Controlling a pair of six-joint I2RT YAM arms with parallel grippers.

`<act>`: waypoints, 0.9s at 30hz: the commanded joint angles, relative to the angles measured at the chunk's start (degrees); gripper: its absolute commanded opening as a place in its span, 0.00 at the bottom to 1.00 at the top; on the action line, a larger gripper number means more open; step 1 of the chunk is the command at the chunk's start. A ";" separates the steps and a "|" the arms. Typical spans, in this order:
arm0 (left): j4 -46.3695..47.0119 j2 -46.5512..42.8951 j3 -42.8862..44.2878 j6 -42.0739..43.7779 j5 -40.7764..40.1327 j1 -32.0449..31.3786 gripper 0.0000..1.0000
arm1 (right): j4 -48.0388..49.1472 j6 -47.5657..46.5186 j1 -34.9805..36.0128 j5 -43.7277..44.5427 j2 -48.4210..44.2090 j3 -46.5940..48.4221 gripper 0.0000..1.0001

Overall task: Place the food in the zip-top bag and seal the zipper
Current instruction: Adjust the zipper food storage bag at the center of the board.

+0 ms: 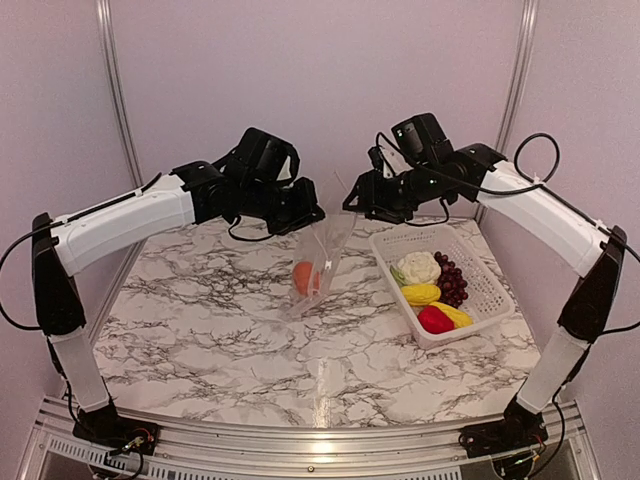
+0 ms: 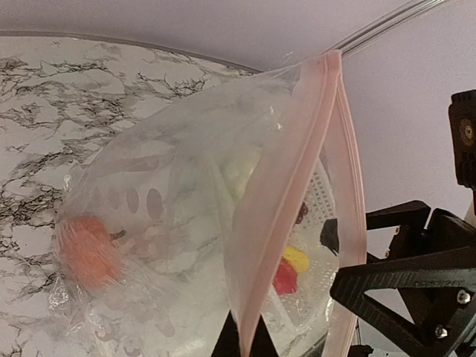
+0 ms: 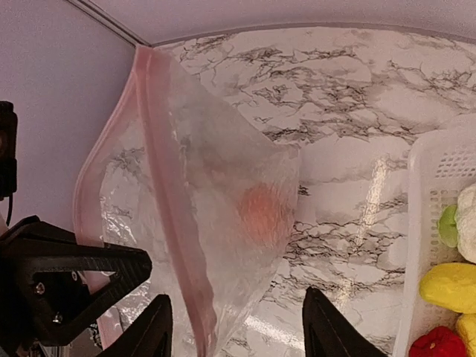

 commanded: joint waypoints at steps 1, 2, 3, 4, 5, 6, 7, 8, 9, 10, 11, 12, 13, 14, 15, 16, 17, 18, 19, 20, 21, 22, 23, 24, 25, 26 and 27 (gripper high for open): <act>-0.68 -2.64 -0.66 1.96 -1.76 0.28 0.00 | -2.65 -0.93 0.65 -0.55 1.85 0.08 0.53; -1.29 -2.60 -0.40 2.42 -2.16 0.28 0.00 | -3.01 -1.00 0.59 -0.82 2.17 0.43 0.46; -2.30 -2.45 0.07 2.96 -2.40 0.28 0.00 | -3.37 -1.11 0.62 -0.87 2.48 0.75 0.39; -3.66 -2.35 0.71 3.63 -2.86 0.23 0.00 | -3.75 -1.17 0.57 -0.83 2.70 1.08 0.29; -5.53 -2.12 1.76 4.19 -3.49 0.27 0.02 | -4.06 -1.16 0.61 -0.67 2.74 1.50 0.18; -7.87 -1.85 2.95 4.54 -4.28 0.28 0.06 | -3.96 -1.15 0.58 -0.73 2.56 1.59 0.09; -9.63 -1.70 3.88 4.96 -4.77 0.28 0.10 | -3.00 -1.10 0.62 -1.07 2.24 1.39 0.01; -11.07 -1.79 4.31 5.45 -5.05 0.27 0.13 | -2.41 -0.90 0.60 -1.32 1.88 1.12 0.00; -12.40 -1.91 4.44 5.66 -5.36 0.28 0.16 | -1.65 -0.64 0.59 -1.69 1.55 0.77 0.00; -13.73 -2.00 4.46 5.80 -5.54 0.28 0.17 | -0.90 -0.65 0.67 -2.29 1.30 0.62 0.00; -14.93 -2.02 4.47 6.00 -5.39 0.28 0.19 | -0.49 -0.50 0.74 -2.70 1.13 0.42 0.00; -15.92 -1.94 4.47 6.27 -5.17 0.27 0.19 | -0.17 -0.46 0.83 -3.07 1.07 0.35 0.00; -16.77 -2.01 4.38 6.30 -4.87 0.28 0.20 | 0.10 -0.43 0.83 -3.34 1.07 0.30 0.00; -17.26 -2.15 4.07 6.31 -4.36 0.23 0.21 | 0.30 -0.44 0.95 -3.41 1.03 0.29 0.00; -17.37 -2.46 3.77 6.23 -3.80 0.25 0.21 | 0.55 -0.51 1.00 -3.49 1.00 0.31 0.00; -17.36 -2.71 3.50 6.15 -3.45 0.28 0.18 | 0.80 -0.65 1.18 -3.59 1.03 0.37 0.00; -17.35 -2.91 3.42 6.13 -3.30 0.19 0.12 | 0.94 -0.84 1.38 -3.56 1.11 0.60 0.00; -17.37 -3.17 3.48 6.20 -3.40 0.15 0.06 | 0.79 -0.97 1.53 -3.44 1.27 0.93 0.00; -17.47 -3.39 3.77 6.24 -3.75 0.21 0.01 | 0.69 -1.06 1.63 -3.39 1.47 1.31 0.00; -17.81 -3.52 4.40 6.68 -4.24 0.25 0.00 | 0.45 -1.15 1.62 -3.23 1.69 1.81 0.00; -18.76 -3.54 5.71 7.42 -5.53 0.27 0.00 | -0.11 -1.40 1.62 -2.48 2.02 2.69 0.00; -20.51 -3.36 7.50 8.48 -7.58 0.26 0.00 | -1.18 -1.78 1.69 -1.25 2.46 4.12 0.00; -22.82 -3.01 10.06 9.48 -9.96 0.32 0.00 | -2.91 -2.21 1.65 0.42 3.07 6.05 0.00; -25.56 -2.61 12.82 10.76 -12.48 0.38 0.00 | -3.88 -2.66 1.65 1.79 3.65 7.96 0.00; -27.90 -2.08 15.43 11.92 -14.35 0.51 0.00 | -4.70 -2.80 1.64 3.19 4.27 9.88 0.00; -30.13 -1.65 18.22 13.18 -15.71 0.65 0.00 | -6.07 -2.83 1.63 4.26 5.00 11.84 0.00; -31.95 -1.27 19.63 13.89 -16.36 0.78 0.00 | -7.07 -2.80 1.65 5.42 5.66 14.12 0.00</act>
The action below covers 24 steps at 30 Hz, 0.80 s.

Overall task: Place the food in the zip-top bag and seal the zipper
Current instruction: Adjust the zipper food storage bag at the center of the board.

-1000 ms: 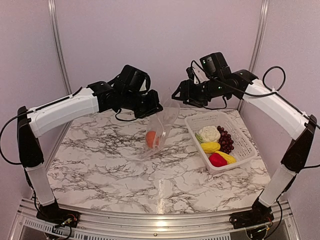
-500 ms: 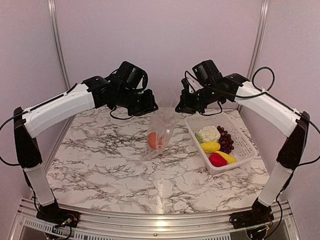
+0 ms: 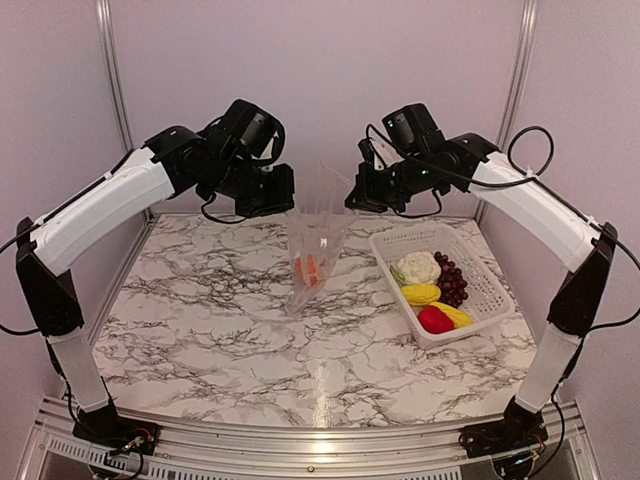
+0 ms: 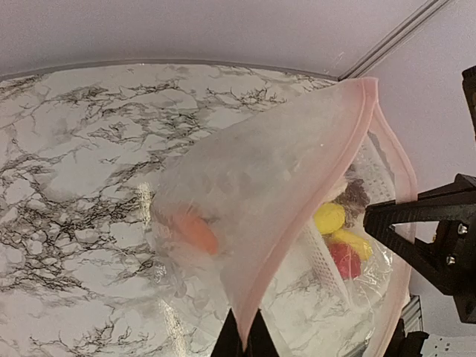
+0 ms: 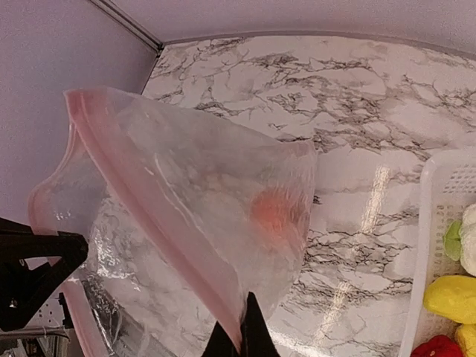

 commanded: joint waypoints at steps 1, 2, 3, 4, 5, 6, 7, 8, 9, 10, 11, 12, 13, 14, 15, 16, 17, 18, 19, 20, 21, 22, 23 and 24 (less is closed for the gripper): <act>-11.23 -0.06 9.32 5.39 -8.09 0.88 0.00 | -4.73 -1.21 0.34 6.73 2.41 10.23 0.00; -12.85 0.21 9.92 5.31 -8.69 0.93 0.00 | -5.60 -1.04 0.35 7.41 2.90 11.28 0.00; -14.14 0.33 9.92 4.69 -9.34 0.93 0.00 | -6.37 -0.82 0.35 7.87 3.25 11.90 0.00; -15.27 0.31 9.46 3.91 -9.97 0.94 0.00 | -6.92 -0.54 0.40 7.86 3.65 12.25 0.00; -15.87 0.16 8.60 3.08 -10.05 0.89 0.00 | -7.22 -0.12 0.36 7.44 4.01 12.31 0.00; -15.91 -0.09 7.42 2.48 -9.60 0.87 0.00 | -7.04 0.15 0.39 6.56 4.17 12.09 0.00; -15.88 -0.14 6.52 2.00 -9.05 0.85 0.00 | -6.52 0.40 0.35 5.54 4.14 11.43 0.00; -15.84 -0.10 6.03 1.57 -8.49 0.92 0.00 | -5.66 0.74 0.33 4.61 3.88 10.59 0.02; -15.80 0.05 5.77 1.28 -7.82 0.87 0.00 | -4.23 0.91 0.40 3.31 3.54 9.37 0.04; -15.57 0.23 5.74 1.33 -7.00 0.86 0.00 | -2.49 0.83 0.42 2.03 2.97 7.88 0.07; -15.30 0.41 5.80 1.50 -6.54 0.93 0.00 | -0.98 1.03 0.34 0.92 2.54 6.62 0.09; -15.24 0.47 5.82 1.65 -6.44 0.90 0.00 | 0.36 0.92 0.33 -0.17 2.14 5.68 0.11; -15.15 0.47 5.90 2.04 -6.63 0.90 0.00 | 1.53 0.51 0.33 -1.40 1.90 5.29 0.14; -15.21 0.41 5.99 2.54 -7.03 0.93 0.00 | 2.24 0.29 0.35 -2.64 1.83 5.23 0.17; -15.26 0.20 5.95 3.05 -7.56 1.08 0.00 | 2.82 -0.13 0.40 -3.91 1.75 5.29 0.21; -15.31 -0.20 5.83 3.47 -7.74 1.35 0.00 | 3.31 -0.90 0.32 -5.75 1.67 5.59 0.25; -15.43 -0.60 5.60 3.87 -7.79 1.76 0.00 | 3.57 -1.72 0.19 -7.28 1.46 5.97 0.28; -15.74 -1.11 5.50 4.30 -8.00 2.30 0.00 | 3.57 -2.60 0.03 -8.46 1.09 6.23 0.34; -16.09 -1.70 5.48 4.61 -8.23 3.00 0.00 | 3.58 -3.41 -0.35 -9.30 0.42 6.04 0.37; -16.44 -2.35 5.29 5.00 -8.56 3.74 0.00 | 3.42 -4.18 -0.84 -9.42 -0.54 5.28 0.43; -16.61 -3.19 4.99 5.42 -8.77 4.46 0.00 | 3.22 -4.84 -1.70 -9.03 -1.60 3.83 0.47; -16.51 -4.01 4.17 6.16 -8.86 5.33 0.00 | 3.18 -5.41 -2.87 -8.87 -2.82 1.11 0.49; -16.21 -4.77 3.43 7.06 -8.89 5.82 0.00 | 3.29 -5.69 -4.58 -9.29 -4.06 -1.27 0.50; -15.70 -5.49 2.47 8.28 -8.83 6.00 0.00 | 3.64 -5.87 -6.50 -10.06 -5.40 -3.78 0.51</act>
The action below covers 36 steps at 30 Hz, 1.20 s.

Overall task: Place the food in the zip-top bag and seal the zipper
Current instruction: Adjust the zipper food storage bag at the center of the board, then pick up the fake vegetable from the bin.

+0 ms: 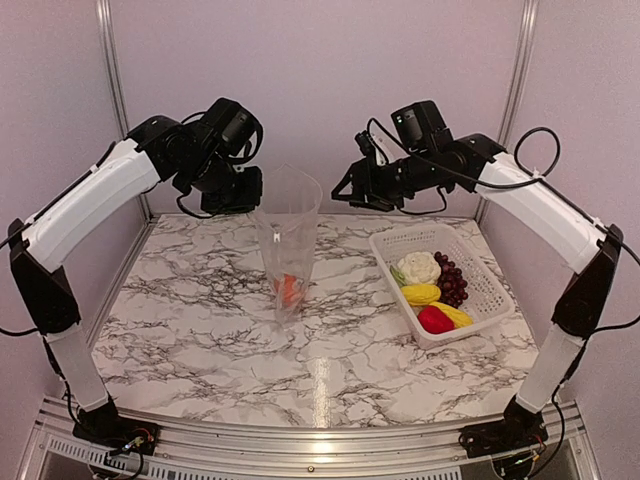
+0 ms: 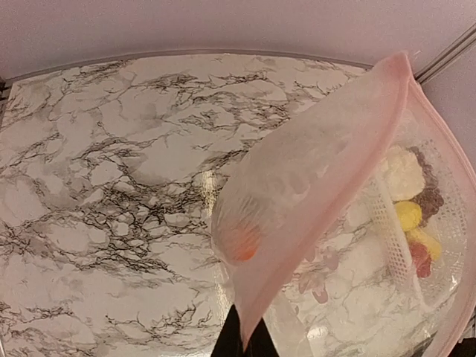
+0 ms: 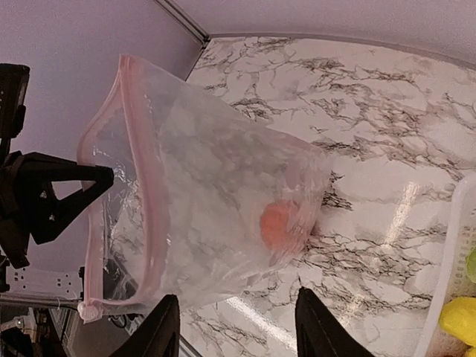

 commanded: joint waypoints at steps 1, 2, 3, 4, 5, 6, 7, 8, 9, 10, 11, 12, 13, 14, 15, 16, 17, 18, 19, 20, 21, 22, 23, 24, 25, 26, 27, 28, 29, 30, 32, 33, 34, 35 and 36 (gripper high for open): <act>-1.39 -5.30 -3.38 5.16 -1.36 2.12 0.00 | 1.31 -3.20 -7.29 -3.06 -6.95 -8.56 0.51; -0.97 -5.64 -4.33 6.01 -1.04 2.08 0.00 | 1.82 -4.22 -8.99 -2.85 -8.30 -11.09 0.52; -0.79 -5.73 -5.19 6.48 -0.24 2.09 0.00 | 1.97 -5.39 -10.45 -1.85 -9.76 -13.54 0.53; -0.61 -5.65 -5.80 6.66 0.81 2.12 0.00 | 1.78 -6.98 -12.21 -0.55 -11.01 -15.58 0.54; -0.49 -5.36 -6.24 6.56 2.03 2.09 0.00 | 1.40 -8.81 -13.17 1.28 -12.44 -17.29 0.55; -0.18 -5.03 -6.53 6.33 3.44 2.12 0.00 | 0.87 -10.29 -13.86 3.21 -13.28 -18.87 0.56; 0.00 -4.63 -6.62 5.94 4.60 2.09 0.00 | 0.34 -11.42 -14.50 4.85 -13.88 -20.18 0.57; 0.26 -4.18 -6.42 5.57 5.80 2.08 0.00 | 0.00 -11.89 -15.18 5.46 -14.35 -21.52 0.57; 1.13 -3.97 -6.44 5.47 7.26 2.01 0.00 | -0.04 -12.05 -15.77 5.22 -14.81 -22.84 0.57; 2.38 -3.98 -6.75 5.88 9.45 2.04 0.00 | 0.16 -12.07 -16.15 4.59 -15.24 -24.22 0.57; 4.61 -4.27 -7.72 6.67 11.43 2.05 0.00 | 0.57 -12.01 -16.29 4.17 -15.63 -25.62 0.57; 7.04 -4.80 -9.12 7.52 12.68 2.00 0.00 | 1.05 -11.72 -16.30 3.73 -15.91 -26.83 0.57; 9.19 -5.29 -11.30 8.17 13.33 2.00 0.00 | 1.55 -11.34 -16.31 3.14 -16.11 -27.99 0.57; 11.15 -5.73 -12.51 8.74 13.72 1.99 0.00 | 2.04 -10.75 -16.31 2.40 -16.17 -28.88 0.57; 12.56 -5.90 -13.16 9.37 14.50 1.99 0.00 | 2.58 -10.22 -16.31 1.79 -16.25 -29.80 0.57; 13.89 -5.90 -13.44 10.01 16.09 2.07 0.00 | 3.21 -9.84 -16.31 1.28 -16.26 -30.24 0.57; 15.17 -5.74 -13.36 10.58 17.50 2.00 0.00 | 3.61 -9.72 -16.31 1.12 -16.27 -30.49 0.57; 16.01 -5.60 -13.32 10.86 18.29 2.01 0.00 | 3.72 -9.66 -16.31 1.40 -16.27 -30.61 0.57; 16.90 -5.34 -13.31 11.12 18.83 2.06 0.00 | 3.72 -9.75 -16.33 1.95 -16.19 -30.63 0.57; 17.67 -5.10 -13.20 11.35 19.33 2.00 0.00 | 3.65 -9.90 -16.31 2.48 -16.06 -30.58 0.57; 17.93 -4.52 -12.79 11.36 19.53 2.05 0.00 | 3.55 -10.19 -16.31 2.79 -16.09 -30.54 0.57; 18.09 -3.79 -12.32 11.58 19.98 2.00 0.00 | 3.34 -10.48 -16.31 2.99 -16.06 -30.47 0.57; 18.29 -3.21 -11.88 11.95 20.63 1.99 0.00 | 3.10 -10.78 -16.31 3.38 -16.01 -30.44 0.58; 18.46 -2.79 -11.56 12.06 20.76 2.01 0.00 | 2.86 -11.08 -16.31 3.78 -16.08 -30.47 0.57; 18.92 -2.59 -11.41 12.00 21.37 1.99 0.00 | 2.63 -11.37 -16.31 4.11 -16.17 -30.52 0.58; 19.43 -2.31 -11.12 12.08 22.33 1.96 0.00 | 2.38 -11.76 -16.31 4.38 -16.18 -30.53 0.58; 19.74 -2.08 -10.60 12.17 22.77 1.87 0.00 | 2.17 -11.88 -16.31 4.69 -16.23 -30.61 0.58; 19.88 -1.87 -10.13 12.47 22.68 1.64 0.00 | 2.06 -11.98 -16.31 4.72 -16.26 -30.67 0.58; 20.00 -1.75 -9.54 12.84 22.45 1.30 0.00 | 2.06 -11.91 -16.31 4.62 -16.34 -30.78 0.58; 20.17 -1.82 -9.19 13.25 21.96 1.03 0.00 | 2.09 -11.83 -16.31 4.44 -16.43 -30.96 0.58; 21.41 -2.04 -9.26 13.76 22.04 0.54 0.00 | 2.42 -11.40 -16.31 3.94 -16.46 -31.36 0.58; 21.72 -2.05 -9.22 13.80 22.33 0.37 0.00 | 2.73 -11.22 -16.31 3.68 -16.44 -31.48 0.58; 21.87 -1.99 -9.19 13.76 22.55 0.31 0.00 | 2.92 -11.08 -16.31 3.53 -16.44 -31.56 0.58; 22.03 -1.82 -9.18 13.70 22.77 0.26 0.00 | 2.97 -11.10 -16.31 3.62 -16.44 -31.59 0.58; 22.07 -1.70 -9.14 13.78 22.88 0.17 0.00 | 2.93 -11.13 -16.31 3.86 -16.38 -31.60 0.58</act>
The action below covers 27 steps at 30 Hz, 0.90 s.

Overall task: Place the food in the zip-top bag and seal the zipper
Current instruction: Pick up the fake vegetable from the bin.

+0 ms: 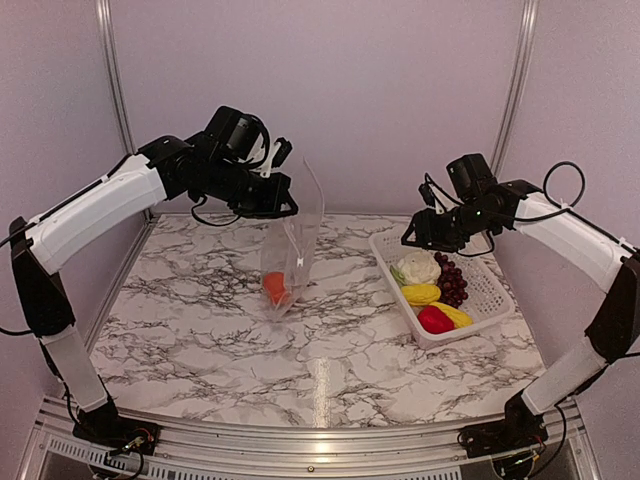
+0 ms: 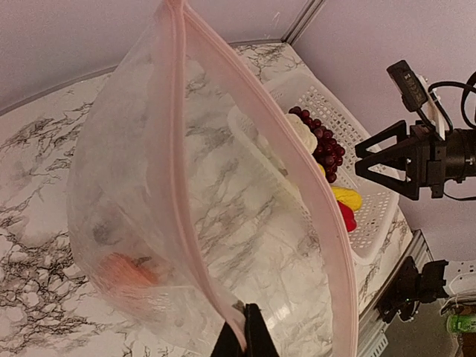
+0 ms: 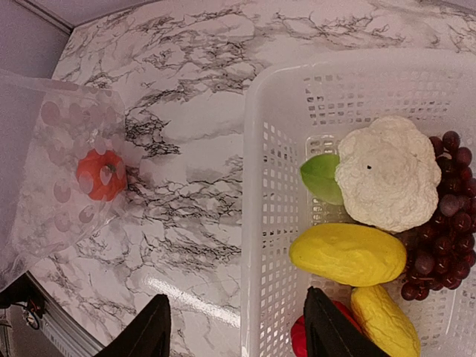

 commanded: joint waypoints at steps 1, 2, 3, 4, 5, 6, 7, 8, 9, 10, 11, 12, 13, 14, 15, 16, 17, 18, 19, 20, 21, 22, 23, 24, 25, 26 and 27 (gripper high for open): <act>2.21 0.80 1.58 1.52 1.57 -0.57 0.00 | 0.58 -0.34 -0.26 0.60 -1.06 -0.21 0.58; 2.23 0.90 1.55 1.58 1.74 -0.65 0.00 | 0.40 -0.46 -0.22 0.97 -1.05 -0.15 0.58; 2.27 1.03 1.51 1.65 1.63 -0.73 0.00 | 0.28 -0.59 -0.26 1.59 -1.05 -0.21 0.58; 2.29 1.04 1.47 1.72 1.52 -0.83 0.00 | 0.10 -0.80 -0.26 1.87 -0.93 -0.23 0.58; 2.36 1.01 1.34 1.74 1.44 -0.96 0.00 | -0.16 -0.99 -0.26 2.17 -0.74 -0.19 0.58; 2.40 1.01 1.25 1.82 1.14 -1.05 0.00 | -0.46 -1.07 -0.27 2.52 -0.49 -0.15 0.58; 2.45 1.01 1.02 1.83 1.04 -1.10 0.00 | -0.80 -1.17 -0.32 2.87 -0.26 -0.14 0.58; 2.57 0.94 0.87 1.83 0.98 -1.10 0.00 | -1.09 -1.19 -0.31 3.26 0.01 -0.19 0.58; 2.67 0.87 0.55 1.76 1.13 -1.17 0.00 | -1.34 -1.25 -0.34 3.66 0.22 -0.29 0.58; 2.97 0.80 0.28 1.70 1.76 -1.19 0.00 | -1.56 -1.30 -0.35 4.12 0.40 -0.58 0.58; 2.88 0.82 0.13 1.48 1.71 -1.19 0.00 | -1.68 -1.31 -0.41 4.73 0.51 -1.11 0.58; 3.03 0.67 0.01 1.28 2.34 -1.26 0.00 | -1.76 -1.26 -0.51 5.07 0.60 -1.62 0.59; 3.22 0.84 0.08 1.37 3.48 -1.28 0.00 | -1.78 -1.20 -0.71 5.07 0.68 -2.24 0.59; 3.28 0.89 0.05 0.86 2.87 -1.28 0.00 | -1.78 -1.22 -0.86 5.12 0.78 -3.00 0.60; 3.69 0.72 -0.44 -0.25 2.44 -1.28 0.00 | -1.78 -1.25 -1.02 5.23 0.93 -3.63 0.61; 4.04 0.45 -0.88 -0.81 2.87 -1.28 0.00 | -1.78 -1.20 -1.19 5.09 1.23 -4.23 0.62; 4.16 0.53 -1.11 -0.91 3.42 -1.28 0.00 | -1.90 -1.28 -1.29 4.77 1.49 -4.53 0.62; 4.02 0.63 -1.28 -1.05 3.73 -1.28 0.00 | -2.12 -1.72 -1.31 4.13 1.84 -4.57 0.63; 3.87 0.65 -1.59 -1.14 3.97 -1.26 0.00 | -2.69 -2.11 -1.32 3.67 2.30 -4.28 0.63; 3.74 0.65 -2.06 -1.39 4.01 -1.28 0.00 | -4.06 -2.60 -1.36 3.60 2.77 -3.67 0.63; 3.56 0.49 -2.72 -1.70 3.74 -1.28 0.00 | -5.47 -3.21 -1.32 3.77 3.27 -2.84 0.63; 3.38 0.34 -3.43 -2.17 3.54 -1.28 0.00 | -6.81 -3.82 -1.32 4.07 3.64 -2.41 0.63; 3.35 -0.01 -4.25 -2.50 3.61 -1.28 0.00 | -8.31 -4.46 -1.34 4.62 3.95 -2.09 0.63; 3.37 -0.24 -5.05 -2.76 3.70 -1.28 0.00 | -9.45 -4.87 -1.32 5.02 4.24 -2.04 0.64; 3.30 -0.64 -5.72 -2.87 3.53 -1.28 0.00 | -10.22 -5.36 -1.32 5.15 4.33 -2.33 0.64; 3.29 -1.16 -6.68 -2.84 3.28 -1.26 0.00 | -10.64 -5.85 -1.32 5.16 4.39 -2.88 0.64; 3.29 -1.40 -7.30 -2.91 3.06 -1.25 0.00 | -10.85 -6.17 -1.32 5.33 4.39 -3.51 0.65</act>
